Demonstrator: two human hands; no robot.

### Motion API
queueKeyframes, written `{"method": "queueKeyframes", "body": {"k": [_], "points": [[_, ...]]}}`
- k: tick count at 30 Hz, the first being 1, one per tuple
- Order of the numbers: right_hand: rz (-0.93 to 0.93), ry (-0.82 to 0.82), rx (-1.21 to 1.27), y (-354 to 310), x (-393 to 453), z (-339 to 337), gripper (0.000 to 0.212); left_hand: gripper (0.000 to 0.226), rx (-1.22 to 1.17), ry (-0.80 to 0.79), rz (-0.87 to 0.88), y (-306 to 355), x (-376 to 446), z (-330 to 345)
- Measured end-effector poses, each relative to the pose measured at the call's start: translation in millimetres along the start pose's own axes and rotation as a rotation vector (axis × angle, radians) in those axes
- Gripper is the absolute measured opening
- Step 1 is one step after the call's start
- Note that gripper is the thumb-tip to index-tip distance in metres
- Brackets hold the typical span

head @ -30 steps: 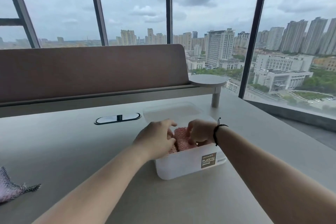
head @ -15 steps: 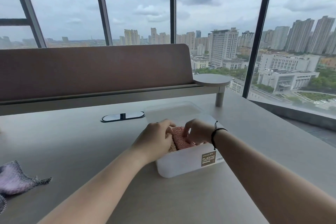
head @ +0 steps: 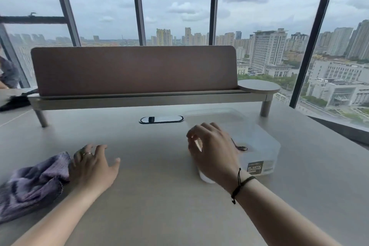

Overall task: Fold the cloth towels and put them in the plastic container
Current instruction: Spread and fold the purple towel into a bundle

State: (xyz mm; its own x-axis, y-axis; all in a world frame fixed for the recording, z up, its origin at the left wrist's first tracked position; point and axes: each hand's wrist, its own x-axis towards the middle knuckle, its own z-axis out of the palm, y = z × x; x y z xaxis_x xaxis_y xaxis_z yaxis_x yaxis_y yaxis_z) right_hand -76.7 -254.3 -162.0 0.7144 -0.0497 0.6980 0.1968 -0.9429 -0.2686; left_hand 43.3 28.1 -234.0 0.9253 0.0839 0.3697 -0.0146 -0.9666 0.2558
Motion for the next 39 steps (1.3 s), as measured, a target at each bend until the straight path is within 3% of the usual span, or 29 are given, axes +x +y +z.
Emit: {"method": "queueKeyframes", "body": {"k": [3, 8, 13, 16, 19, 22, 27, 31, 35, 39], "points": [[-0.156, -0.19, 0.128, -42.7, -25.7, 37.2, 0.013, 0.071, 0.109, -0.14, -0.107, -28.1, -2.6, 1.3], [-0.019, -0.501, 0.189, -61.8, -42.0, 93.5, 0.032, 0.056, -0.027, -0.137, 0.03, -35.9, -14.0, -9.2], [0.027, -0.499, 0.106, -59.0, -34.8, 106.3, 0.048, 0.035, -0.352, -0.208, 0.366, -26.7, -28.8, -12.1], [-0.012, -0.522, 0.071, -61.4, -38.5, 109.5, 0.06, 0.048, -0.522, -0.323, 0.609, -11.1, -42.0, -12.2], [-0.044, -0.541, 0.099, -59.2, -41.1, 108.8, 0.065, 0.057, -0.672, -0.333, 0.769, 3.2, -55.4, -15.3], [-0.04, -0.551, 0.107, -58.2, -42.0, 106.9, 0.068, 0.054, -0.673, -0.305, 0.721, -0.2, -56.0, -12.5], [-0.031, -0.559, 0.101, -56.3, -44.5, 100.8, 0.047, 0.019, -0.494, -0.137, 0.598, -15.5, -42.8, -8.4], [-0.038, -0.592, 0.112, -55.9, -47.2, 96.9, 0.044, 0.03, -0.411, -0.206, 0.558, -19.1, -44.7, -15.0], [-0.059, -0.636, 0.082, -53.2, -49.1, 91.2, 0.044, 0.019, -0.597, -0.384, 0.655, -9.3, -56.8, -30.1], [-0.069, -0.633, 0.114, -51.2, -47.6, 83.2, 0.058, 0.04, -1.085, -0.814, 0.507, -0.9, -67.2, -52.2]]}}
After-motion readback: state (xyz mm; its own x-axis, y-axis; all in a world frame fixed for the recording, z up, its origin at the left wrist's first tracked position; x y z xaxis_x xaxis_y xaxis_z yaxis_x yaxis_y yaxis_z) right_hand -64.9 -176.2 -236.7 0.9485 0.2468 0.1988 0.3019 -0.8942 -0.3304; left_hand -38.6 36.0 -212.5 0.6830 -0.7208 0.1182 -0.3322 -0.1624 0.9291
